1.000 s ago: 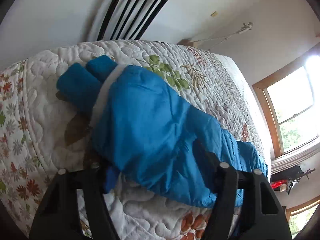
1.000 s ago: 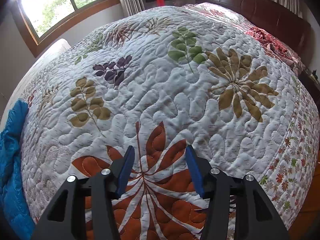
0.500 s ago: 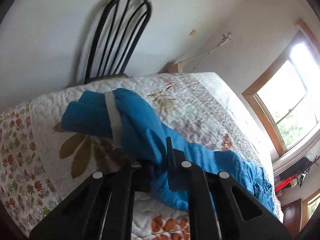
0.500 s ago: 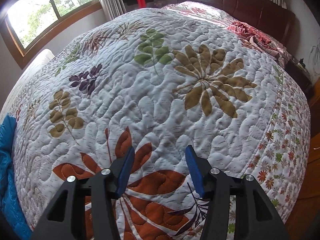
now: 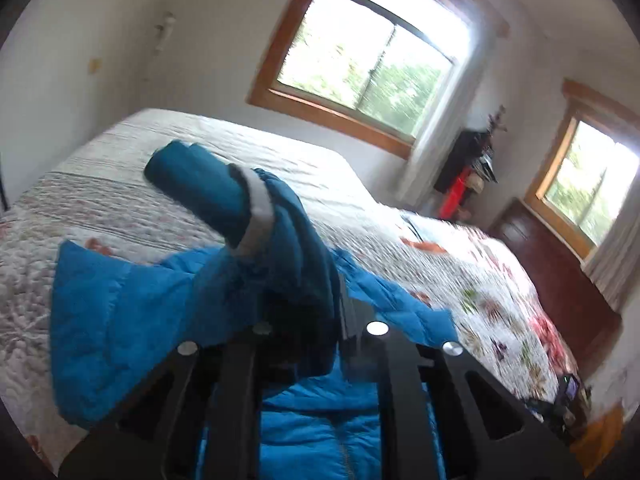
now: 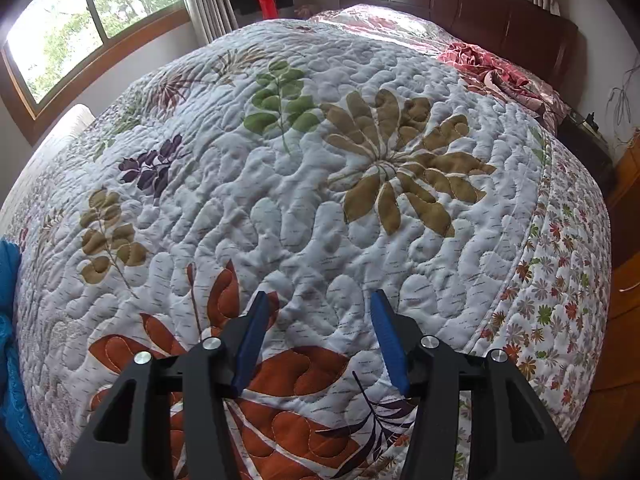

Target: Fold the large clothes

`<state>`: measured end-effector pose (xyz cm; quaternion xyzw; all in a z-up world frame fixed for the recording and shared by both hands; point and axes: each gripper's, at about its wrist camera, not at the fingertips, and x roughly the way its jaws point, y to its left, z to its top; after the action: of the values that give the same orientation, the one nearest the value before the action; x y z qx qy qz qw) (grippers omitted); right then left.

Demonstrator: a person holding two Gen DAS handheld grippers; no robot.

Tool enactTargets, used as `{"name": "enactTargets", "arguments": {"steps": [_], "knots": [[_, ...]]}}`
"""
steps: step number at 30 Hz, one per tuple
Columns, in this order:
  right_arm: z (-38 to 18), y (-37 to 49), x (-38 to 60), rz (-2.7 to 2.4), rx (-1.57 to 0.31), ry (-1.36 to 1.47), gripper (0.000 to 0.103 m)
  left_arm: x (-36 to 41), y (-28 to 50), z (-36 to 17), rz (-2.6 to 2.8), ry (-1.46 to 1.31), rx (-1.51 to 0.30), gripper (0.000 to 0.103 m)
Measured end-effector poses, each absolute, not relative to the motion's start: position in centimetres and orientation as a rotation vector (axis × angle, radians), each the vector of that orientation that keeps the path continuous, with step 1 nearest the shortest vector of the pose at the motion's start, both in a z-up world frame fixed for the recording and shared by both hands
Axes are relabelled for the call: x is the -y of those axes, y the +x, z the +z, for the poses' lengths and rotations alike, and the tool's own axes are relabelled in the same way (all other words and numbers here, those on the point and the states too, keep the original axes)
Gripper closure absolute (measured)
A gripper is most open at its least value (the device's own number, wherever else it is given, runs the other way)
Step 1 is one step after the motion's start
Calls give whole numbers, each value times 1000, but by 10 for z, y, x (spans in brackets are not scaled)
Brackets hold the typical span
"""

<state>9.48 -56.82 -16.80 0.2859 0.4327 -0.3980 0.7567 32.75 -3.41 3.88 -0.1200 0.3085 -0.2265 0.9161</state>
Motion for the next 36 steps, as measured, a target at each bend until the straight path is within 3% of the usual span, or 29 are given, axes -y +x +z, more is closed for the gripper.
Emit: {"name": "enactTargets", "arguments": {"steps": [3,4,16,27,36], "knots": [[-168,96,568,-868,-947,617,50,73,325,22,-524,-155,-681,40],[-168,96,567,-867,-946,616,50,73,322,19,-526,-146,-676,35],[-121,152,495,-605,-916,462,50,-44,361,-42,-213,-154,-844,35],[-56,296,320,3,-950,307,50,-48,378,-84,-212,-137,-914,32],[-85,380,276,9,-1058,290,50,-53,387,-91,-246,-173,-937,31]]}}
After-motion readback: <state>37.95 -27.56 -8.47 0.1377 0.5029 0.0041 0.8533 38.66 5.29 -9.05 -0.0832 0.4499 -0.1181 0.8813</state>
